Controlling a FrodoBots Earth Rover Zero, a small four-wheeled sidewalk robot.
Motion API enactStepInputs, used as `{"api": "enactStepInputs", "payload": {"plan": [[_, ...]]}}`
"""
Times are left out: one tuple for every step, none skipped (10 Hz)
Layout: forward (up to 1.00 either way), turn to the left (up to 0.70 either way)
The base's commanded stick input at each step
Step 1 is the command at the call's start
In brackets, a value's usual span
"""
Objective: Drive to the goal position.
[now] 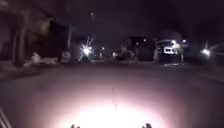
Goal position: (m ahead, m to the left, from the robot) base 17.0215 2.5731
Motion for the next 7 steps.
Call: {"api": "enactStepInputs", "payload": {"plan": [[1.0, 0.0], [1.0, 0.0], [1.0, 0.0], [1.0, 0.0], [1.0, 0.0], [1.0, 0.0], [1.0, 0.0]]}}
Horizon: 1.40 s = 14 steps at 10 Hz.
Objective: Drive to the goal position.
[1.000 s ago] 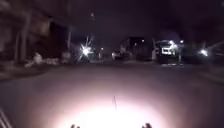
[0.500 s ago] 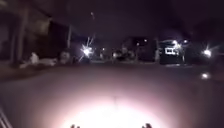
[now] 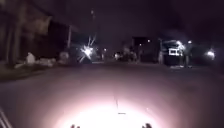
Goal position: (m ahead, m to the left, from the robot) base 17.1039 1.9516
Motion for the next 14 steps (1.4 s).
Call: {"api": "enactStepInputs", "payload": {"plan": [[1.0, 0.0], [1.0, 0.0], [1.0, 0.0], [1.0, 0.0], [1.0, 0.0], [1.0, 0.0], [1.0, 0.0], [1.0, 0.0], [1.0, 0.0], [1.0, 0.0], [1.0, 0.0], [1.0, 0.0], [1.0, 0.0], [1.0, 0.0]]}}
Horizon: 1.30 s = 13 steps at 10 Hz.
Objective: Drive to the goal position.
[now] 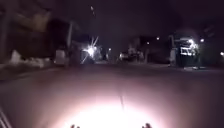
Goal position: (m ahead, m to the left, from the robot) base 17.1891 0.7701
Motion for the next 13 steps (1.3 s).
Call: {"api": "enactStepInputs", "payload": {"plan": [[1.0, 0.0], [1.0, 0.0], [1.0, 0.0], [1.0, 0.0], [1.0, 0.0], [1.0, 0.0], [1.0, 0.0], [1.0, 0.0], [1.0, 0.0], [1.0, 0.0], [1.0, 0.0], [1.0, 0.0], [1.0, 0.0]]}}
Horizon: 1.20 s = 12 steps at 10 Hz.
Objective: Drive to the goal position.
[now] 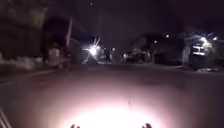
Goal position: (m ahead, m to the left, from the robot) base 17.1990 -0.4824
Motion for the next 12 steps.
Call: {"api": "enactStepInputs", "payload": {"plan": [[1.0, 0.0], [1.0, 0.0], [1.0, 0.0], [1.0, 0.0], [1.0, 0.0], [1.0, 0.0], [1.0, 0.0], [1.0, 0.0], [1.0, 0.0], [1.0, 0.0], [1.0, 0.0], [1.0, 0.0]]}}
